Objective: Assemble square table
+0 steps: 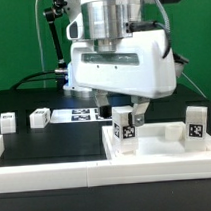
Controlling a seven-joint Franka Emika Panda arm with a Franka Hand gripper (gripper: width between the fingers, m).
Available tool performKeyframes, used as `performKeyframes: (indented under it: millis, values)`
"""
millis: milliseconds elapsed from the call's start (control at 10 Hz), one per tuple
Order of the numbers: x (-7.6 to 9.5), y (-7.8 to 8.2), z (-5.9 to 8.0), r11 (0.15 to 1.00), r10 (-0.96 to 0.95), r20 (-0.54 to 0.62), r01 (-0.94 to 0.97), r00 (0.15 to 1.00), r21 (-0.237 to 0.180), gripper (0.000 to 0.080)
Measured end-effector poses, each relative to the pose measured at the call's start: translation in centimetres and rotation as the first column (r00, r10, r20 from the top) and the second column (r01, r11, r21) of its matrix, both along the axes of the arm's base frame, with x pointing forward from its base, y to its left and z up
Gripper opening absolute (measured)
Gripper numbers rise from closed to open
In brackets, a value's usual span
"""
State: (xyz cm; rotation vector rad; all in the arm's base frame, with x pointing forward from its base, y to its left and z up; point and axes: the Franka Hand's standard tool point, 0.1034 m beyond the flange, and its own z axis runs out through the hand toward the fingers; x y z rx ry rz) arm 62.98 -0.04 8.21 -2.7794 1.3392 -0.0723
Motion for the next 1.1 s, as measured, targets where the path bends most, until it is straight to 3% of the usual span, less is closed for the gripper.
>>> performKeyframes:
  millis: [200,500,1100]
  values:
    - [0.03,0.06,-0.06,0.972,0.236,0.005,-0.236,0.972,-0.013,0.0643]
    - [-0.01,-0.07,-0.11,0.904,0.426,0.005,-0.426,0.905,-0.03,0.0649]
    - [0.03,0.77,0.01,0.647,0.761,0.001,-0.76,0.648,-0.057,0.0649]
